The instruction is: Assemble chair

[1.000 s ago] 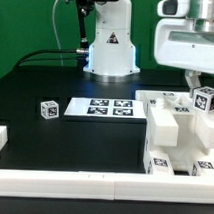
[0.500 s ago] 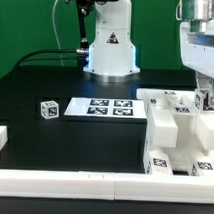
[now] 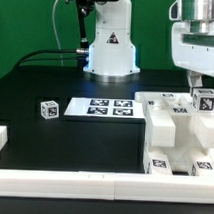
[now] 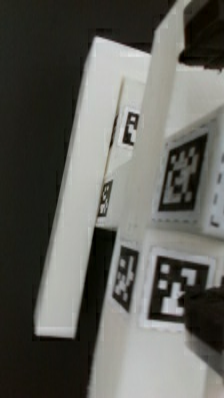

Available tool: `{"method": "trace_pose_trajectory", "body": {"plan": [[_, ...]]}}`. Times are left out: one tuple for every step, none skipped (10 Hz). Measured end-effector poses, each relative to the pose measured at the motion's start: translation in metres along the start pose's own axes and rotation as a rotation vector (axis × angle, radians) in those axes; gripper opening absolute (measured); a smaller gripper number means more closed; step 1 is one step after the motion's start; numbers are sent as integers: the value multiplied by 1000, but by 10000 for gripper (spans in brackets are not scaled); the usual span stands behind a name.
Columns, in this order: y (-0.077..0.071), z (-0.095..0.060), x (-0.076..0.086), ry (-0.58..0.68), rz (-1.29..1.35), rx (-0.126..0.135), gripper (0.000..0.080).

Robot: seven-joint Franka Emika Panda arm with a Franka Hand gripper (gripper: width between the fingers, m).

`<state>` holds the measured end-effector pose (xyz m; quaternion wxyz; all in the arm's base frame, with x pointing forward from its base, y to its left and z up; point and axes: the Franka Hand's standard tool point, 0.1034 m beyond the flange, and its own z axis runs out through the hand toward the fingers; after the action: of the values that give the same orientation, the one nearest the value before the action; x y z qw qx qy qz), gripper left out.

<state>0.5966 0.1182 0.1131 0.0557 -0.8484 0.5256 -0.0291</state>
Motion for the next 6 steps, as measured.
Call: {"method": "trace_pose_trajectory", "body": {"plan": [[3,0,0,-11,-145,-19,644],[5,1,-4,-19,-220,-39,648],[5,1,-2,-17,-269,-37,648],[5,1,-1,-19,-349,-36,649],[5,1,-2,-19,-424,-36,649],[5,0,-3,10,-607,-63,649]]}}
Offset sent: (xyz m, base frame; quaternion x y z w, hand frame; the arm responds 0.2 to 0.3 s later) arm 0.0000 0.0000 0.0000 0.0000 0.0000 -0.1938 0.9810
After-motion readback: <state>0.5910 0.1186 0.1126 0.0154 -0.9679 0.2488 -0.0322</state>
